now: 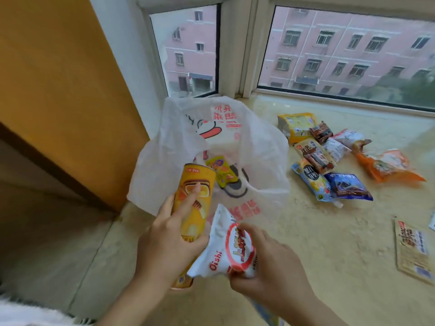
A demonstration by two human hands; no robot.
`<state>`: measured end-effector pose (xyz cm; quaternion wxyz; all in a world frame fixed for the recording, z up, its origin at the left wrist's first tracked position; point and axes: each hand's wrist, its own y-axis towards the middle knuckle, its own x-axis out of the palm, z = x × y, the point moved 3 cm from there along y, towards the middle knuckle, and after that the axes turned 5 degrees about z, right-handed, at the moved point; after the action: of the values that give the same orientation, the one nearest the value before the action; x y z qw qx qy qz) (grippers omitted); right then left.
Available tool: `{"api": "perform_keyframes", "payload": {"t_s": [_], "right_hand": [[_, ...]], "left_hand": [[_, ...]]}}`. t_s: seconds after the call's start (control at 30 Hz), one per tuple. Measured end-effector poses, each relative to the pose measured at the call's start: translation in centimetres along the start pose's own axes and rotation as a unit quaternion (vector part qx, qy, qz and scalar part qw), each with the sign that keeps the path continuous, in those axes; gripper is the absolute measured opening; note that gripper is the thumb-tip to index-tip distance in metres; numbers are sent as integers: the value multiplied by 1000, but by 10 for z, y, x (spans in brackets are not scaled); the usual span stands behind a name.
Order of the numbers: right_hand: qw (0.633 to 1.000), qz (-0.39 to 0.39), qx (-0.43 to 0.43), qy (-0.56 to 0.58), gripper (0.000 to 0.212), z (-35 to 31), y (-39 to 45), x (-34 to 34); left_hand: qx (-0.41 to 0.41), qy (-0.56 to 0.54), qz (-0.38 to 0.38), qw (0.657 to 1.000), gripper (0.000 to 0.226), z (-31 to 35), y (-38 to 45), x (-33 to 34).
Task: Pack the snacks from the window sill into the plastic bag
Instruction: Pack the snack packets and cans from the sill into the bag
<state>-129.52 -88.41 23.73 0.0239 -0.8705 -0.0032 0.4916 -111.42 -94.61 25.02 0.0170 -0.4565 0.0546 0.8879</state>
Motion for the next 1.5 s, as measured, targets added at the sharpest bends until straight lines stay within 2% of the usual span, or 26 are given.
{"api": "perform_keyframes", "payload": {"t_s": [0.2,0.3,0.4,0.47,0.53,0.63,0.77,0.87,1.0,1.2,1.27,1.37,1.43,1.5], "right_hand": [[998,22,42,36,72,-23,56,20],[995,79,40,-34,80,-20,88,13],[987,120,85,-66,77,-2,120,1],[980,127,123,-87,78,14,142,-3],[978,100,135,-125,85,27,161,-4],[980,42,88,-172,96,31,178,-5],[977,12,-8,-213,76,35,172,-17],[972,-1,-28,-233,78,50,165,-28],[963,25,-35,-267,80,67,166,-46],[954,78,-93,-276,92,83,187,-57],[936,99,-140,-307,95,86,194,-58],[884,136,-262,-363,91,90,201,-60],[849,154,-295,-411,90,94,203,-63],[827,164,-285,-455,93,99,207,-65]], "left_hand": [[-2,9,15,1000,90,-19,44,-25],[18,10,18,1000,91,-13,57,-28],[24,0,25,999,89,-6,68,-26],[33,7,22,999,89,0,72,-21],[44,18,12,999,91,9,74,-13],[59,44,-5,997,95,26,77,2],[70,83,-36,993,94,48,84,30],[76,106,-55,990,92,58,93,57],[98,141,-64,983,90,62,118,88],[236,219,-79,943,95,84,152,123],[295,232,-76,924,85,88,161,128],[347,302,-140,877,69,76,177,143],[373,319,-157,857,73,68,183,148],[381,334,-172,845,79,60,186,156]]}}
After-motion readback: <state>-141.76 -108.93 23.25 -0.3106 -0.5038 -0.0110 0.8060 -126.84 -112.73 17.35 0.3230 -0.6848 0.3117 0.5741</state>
